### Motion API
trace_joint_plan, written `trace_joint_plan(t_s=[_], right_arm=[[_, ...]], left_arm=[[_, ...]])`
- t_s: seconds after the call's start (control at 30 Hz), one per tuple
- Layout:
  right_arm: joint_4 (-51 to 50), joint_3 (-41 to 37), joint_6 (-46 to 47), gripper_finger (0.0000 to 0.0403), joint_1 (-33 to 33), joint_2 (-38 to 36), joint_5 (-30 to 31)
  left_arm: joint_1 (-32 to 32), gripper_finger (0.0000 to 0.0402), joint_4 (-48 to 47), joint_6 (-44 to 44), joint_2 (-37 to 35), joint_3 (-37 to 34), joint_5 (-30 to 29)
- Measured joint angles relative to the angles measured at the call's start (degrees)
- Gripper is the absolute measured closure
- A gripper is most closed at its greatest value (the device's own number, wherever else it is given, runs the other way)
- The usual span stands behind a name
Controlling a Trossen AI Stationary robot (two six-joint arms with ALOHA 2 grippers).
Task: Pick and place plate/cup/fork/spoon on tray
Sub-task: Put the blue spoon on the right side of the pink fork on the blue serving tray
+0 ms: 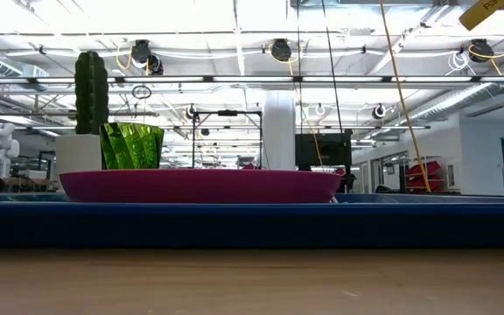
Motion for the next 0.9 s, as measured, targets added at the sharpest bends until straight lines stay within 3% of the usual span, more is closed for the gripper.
trace_joint_plan(t_s=[0.47,0.6,0.77,0.9], right_arm=[[4.9,-5.4,0.9,0.0290,0.1,-0.1,-0.3],[4.8,-5.4,0.5,0.0323,0.3,-0.1,0.6],[4.7,-5.5,0.7,0.0393,0.3,-0.1,1.4],[4.7,-5.6,0.7,0.0394,0.3,-0.1,2.6]], left_arm=[[0.0,0.0369,1.2,1.8,0.0,0.0,0.0],[0.0,0.0369,1.3,1.9,0.0,0.0,0.0],[0.0,0.0369,1.3,1.9,0.0,0.0,0.0],[0.0,0.0369,1.3,1.9,0.0,0.0,0.0]])
